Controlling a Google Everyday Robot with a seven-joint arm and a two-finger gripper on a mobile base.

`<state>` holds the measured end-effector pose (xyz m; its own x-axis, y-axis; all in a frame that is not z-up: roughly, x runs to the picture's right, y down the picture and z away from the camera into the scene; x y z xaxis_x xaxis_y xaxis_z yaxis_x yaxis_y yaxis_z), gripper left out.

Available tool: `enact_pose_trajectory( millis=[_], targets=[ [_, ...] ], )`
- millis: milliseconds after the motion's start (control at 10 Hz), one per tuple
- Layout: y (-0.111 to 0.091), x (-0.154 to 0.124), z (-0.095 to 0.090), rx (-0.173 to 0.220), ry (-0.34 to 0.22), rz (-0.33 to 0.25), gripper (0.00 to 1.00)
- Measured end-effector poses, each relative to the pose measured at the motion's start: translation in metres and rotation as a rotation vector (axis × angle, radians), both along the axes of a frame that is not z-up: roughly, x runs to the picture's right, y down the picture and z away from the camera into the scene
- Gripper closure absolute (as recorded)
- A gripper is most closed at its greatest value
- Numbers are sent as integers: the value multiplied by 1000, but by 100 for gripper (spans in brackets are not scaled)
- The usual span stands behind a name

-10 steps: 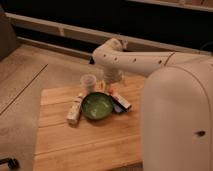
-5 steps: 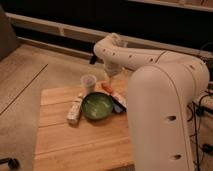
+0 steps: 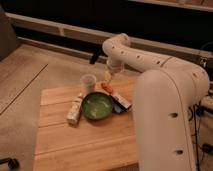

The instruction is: Drag the pepper across the table

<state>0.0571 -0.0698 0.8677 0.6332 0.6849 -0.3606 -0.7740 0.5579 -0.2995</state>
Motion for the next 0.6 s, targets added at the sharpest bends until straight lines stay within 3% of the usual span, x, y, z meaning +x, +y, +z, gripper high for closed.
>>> enact_pose_trajectory(
  millis=[300,600],
  targets=[
    [1,0,0,5,12,-2,35],
    [5,24,13,19,80,7,35]
  ],
)
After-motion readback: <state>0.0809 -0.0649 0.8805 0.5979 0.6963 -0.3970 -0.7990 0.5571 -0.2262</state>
